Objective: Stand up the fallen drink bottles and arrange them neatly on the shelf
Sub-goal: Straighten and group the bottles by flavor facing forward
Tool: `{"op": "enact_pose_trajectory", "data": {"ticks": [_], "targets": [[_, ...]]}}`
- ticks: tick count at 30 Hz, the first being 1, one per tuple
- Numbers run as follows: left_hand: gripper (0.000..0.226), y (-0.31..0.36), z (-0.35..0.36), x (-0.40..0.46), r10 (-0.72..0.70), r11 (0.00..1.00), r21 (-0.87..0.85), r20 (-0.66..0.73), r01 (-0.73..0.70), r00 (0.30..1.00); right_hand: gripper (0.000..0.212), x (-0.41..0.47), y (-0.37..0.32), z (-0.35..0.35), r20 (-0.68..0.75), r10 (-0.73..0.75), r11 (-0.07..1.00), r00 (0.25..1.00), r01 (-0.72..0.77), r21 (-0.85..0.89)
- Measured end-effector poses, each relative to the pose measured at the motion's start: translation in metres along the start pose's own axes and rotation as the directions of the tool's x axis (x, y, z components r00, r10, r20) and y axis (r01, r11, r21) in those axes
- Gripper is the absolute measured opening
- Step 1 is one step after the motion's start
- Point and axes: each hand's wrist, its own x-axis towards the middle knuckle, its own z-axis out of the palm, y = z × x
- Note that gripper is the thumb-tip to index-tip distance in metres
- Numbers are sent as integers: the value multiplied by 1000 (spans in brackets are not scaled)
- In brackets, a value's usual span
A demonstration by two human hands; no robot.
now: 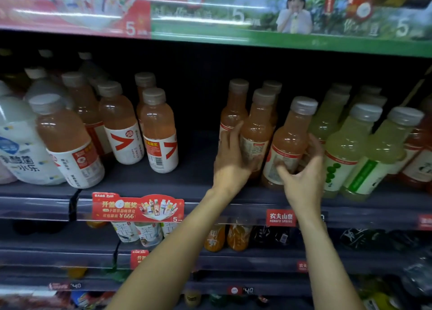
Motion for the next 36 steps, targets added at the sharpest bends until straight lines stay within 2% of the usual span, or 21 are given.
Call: {"op": "enact_pose_trajectory", "data": {"ticks": [5,8,11,13,15,16,17,19,21,22,25,27,29,33,34,36], "targets": [[85,-9,-8,-6,23,1000,8,-48,-22,999,83,4,-2,8,91,-24,999,996,27,-38],[86,-18,-20,-13,57,998,32,-100,-54,993,83,2,-3,14,117,-63,987,991,79,-137],[89,-21,-35,-14,67,997,51,-99,-62,993,80,-6,-9,22,16,-97,964,995,98,-245],[90,-20,-44,-14,70,994,85,-52,-66,996,62,-18,-14,25,-84,-221,941,972,190,-281],[86,-15,-60,-17,66,990,130,-33,-61,997,39,-30,-27,29,-120,-393,901,912,356,-248],[78,-13,-72,-19,98,981,176,-71,-84,993,33,-34,-35,32,-103,-462,876,881,435,-207],[67,-13,-89,-22,170,960,248,-147,-130,974,30,-40,-45,39,-61,-512,854,857,500,-147],[49,-21,-123,-28,330,899,393,-317,-193,889,31,-48,-65,59,68,-559,829,827,560,4],[46,-39,-155,-30,378,866,481,-442,-141,814,40,-54,-83,89,228,-522,853,822,503,140],[50,-49,-166,-30,352,872,480,-472,-99,808,50,-55,-89,104,289,-485,874,825,458,160],[64,-68,-187,-22,217,919,394,-482,-11,849,87,-51,-100,150,382,-384,923,841,339,181],[65,-73,-190,-15,206,920,391,-462,-11,863,103,-46,-107,170,412,-291,955,864,235,182],[63,-76,-191,-8,238,910,414,-452,-34,860,104,-42,-108,183,409,-231,972,883,195,127],[51,-71,-188,1,390,836,532,-400,-136,829,94,-36,-99,185,333,-225,972,916,235,10],[50,-70,-186,5,410,827,534,-359,-175,839,93,-33,-97,185,317,-216,971,923,237,-26],[58,-66,-179,19,361,855,484,-295,-188,885,90,-27,-94,187,280,-212,959,936,255,-127]]}}
